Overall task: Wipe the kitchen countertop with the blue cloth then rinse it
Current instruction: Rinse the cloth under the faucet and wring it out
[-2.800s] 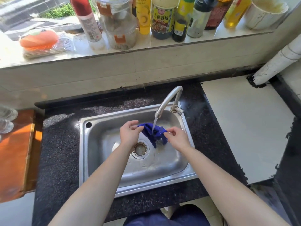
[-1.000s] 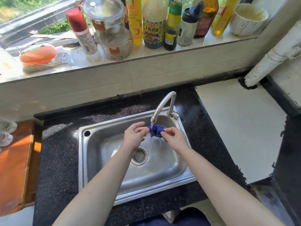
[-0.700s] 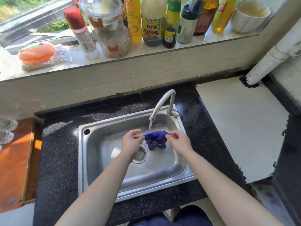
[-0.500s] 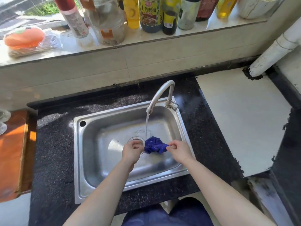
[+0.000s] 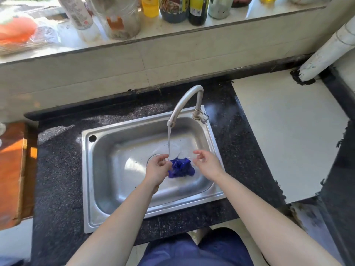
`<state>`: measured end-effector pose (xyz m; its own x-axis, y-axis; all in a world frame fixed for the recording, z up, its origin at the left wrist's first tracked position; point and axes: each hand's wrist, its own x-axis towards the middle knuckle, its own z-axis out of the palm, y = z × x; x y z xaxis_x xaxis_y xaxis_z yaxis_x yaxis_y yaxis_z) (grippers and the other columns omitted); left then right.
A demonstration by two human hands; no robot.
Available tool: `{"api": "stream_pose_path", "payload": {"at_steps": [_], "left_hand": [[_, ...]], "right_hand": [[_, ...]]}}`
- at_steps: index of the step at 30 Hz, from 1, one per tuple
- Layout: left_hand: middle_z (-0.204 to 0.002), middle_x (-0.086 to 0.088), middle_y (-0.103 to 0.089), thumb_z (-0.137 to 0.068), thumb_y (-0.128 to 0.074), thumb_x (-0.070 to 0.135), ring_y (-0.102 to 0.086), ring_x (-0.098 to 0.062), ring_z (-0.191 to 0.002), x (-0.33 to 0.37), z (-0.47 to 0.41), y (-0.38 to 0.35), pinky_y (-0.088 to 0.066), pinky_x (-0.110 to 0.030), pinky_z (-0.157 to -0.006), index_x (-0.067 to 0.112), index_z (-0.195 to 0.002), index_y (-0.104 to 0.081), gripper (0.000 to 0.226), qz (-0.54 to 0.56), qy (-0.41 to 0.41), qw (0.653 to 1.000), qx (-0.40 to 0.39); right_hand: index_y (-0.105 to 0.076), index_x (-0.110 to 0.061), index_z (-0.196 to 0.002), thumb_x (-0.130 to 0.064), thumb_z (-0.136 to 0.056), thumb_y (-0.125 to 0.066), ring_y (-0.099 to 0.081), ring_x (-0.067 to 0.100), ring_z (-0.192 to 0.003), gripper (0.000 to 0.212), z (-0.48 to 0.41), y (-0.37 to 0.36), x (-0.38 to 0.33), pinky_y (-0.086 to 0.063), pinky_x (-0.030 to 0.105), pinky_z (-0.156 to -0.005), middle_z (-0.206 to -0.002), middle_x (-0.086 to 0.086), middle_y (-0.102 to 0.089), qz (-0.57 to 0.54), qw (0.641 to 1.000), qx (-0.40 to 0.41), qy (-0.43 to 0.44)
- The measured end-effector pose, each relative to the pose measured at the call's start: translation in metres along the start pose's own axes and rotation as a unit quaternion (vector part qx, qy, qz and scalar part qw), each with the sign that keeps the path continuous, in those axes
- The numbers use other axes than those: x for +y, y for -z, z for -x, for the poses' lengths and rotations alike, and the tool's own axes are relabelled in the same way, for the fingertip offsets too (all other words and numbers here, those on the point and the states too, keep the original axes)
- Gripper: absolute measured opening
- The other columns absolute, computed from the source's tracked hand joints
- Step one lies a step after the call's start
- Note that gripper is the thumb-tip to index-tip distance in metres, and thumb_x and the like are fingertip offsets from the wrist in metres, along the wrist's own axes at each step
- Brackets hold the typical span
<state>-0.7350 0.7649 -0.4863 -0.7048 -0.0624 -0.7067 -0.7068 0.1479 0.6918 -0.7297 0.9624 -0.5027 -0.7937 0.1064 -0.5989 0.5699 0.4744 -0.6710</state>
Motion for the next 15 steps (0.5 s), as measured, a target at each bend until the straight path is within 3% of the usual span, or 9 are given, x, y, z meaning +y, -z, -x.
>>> {"api": "stream_pose_path", "payload": {"at_steps": [5, 10, 12, 15], "left_hand": [[-0.108, -0.005, -0.065, -0.094, -0.063, 0.011, -0.062, -0.014, -0.087, 0.017, -0.010, 0.002, -0.048, -0.028, -0.077, 0.010, -0.126, -0.061, 0.032, -0.028, -0.041, 0.998, 0.045], [-0.141, -0.003, -0.052, -0.093, -0.065, 0.024, -0.049, -0.021, -0.128, 0.017, -0.021, 0.010, -0.040, -0.034, -0.106, 0.016, -0.143, -0.049, 0.053, -0.197, -0.100, 0.974, 0.051], [-0.154, -0.006, -0.040, -0.092, -0.066, 0.027, -0.035, -0.023, -0.143, 0.011, -0.028, 0.015, -0.029, -0.035, -0.117, 0.013, -0.149, -0.039, 0.065, -0.281, -0.127, 0.950, 0.048], [-0.161, -0.011, -0.027, -0.091, -0.064, 0.037, -0.019, -0.025, -0.150, -0.001, -0.037, 0.020, -0.020, -0.037, -0.121, 0.015, -0.154, -0.029, 0.076, -0.352, -0.121, 0.927, 0.036]], "right_hand": [[-0.036, -0.021, -0.149, -0.036, -0.094, -0.065, -0.058, 0.030, -0.119, 0.064, -0.029, 0.036, -0.033, -0.045, 0.038, -0.101, -0.146, 0.010, -0.040, 0.102, 0.989, 0.100, 0.035], [-0.025, -0.015, -0.155, -0.041, -0.092, -0.066, -0.044, 0.030, -0.136, 0.080, -0.074, 0.059, -0.054, -0.041, 0.043, -0.104, -0.155, 0.010, -0.032, 0.176, 0.977, 0.096, 0.068], [-0.039, -0.012, -0.148, -0.042, -0.092, -0.066, -0.047, 0.031, -0.131, 0.069, -0.090, 0.063, -0.055, -0.043, 0.040, -0.100, -0.144, 0.011, -0.045, 0.194, 0.974, 0.084, 0.076], [-0.065, -0.014, -0.110, -0.042, -0.092, -0.065, -0.059, 0.029, -0.105, 0.032, -0.103, 0.070, -0.053, -0.042, 0.033, -0.078, -0.104, 0.004, -0.060, 0.192, 0.967, 0.121, 0.115]]}}
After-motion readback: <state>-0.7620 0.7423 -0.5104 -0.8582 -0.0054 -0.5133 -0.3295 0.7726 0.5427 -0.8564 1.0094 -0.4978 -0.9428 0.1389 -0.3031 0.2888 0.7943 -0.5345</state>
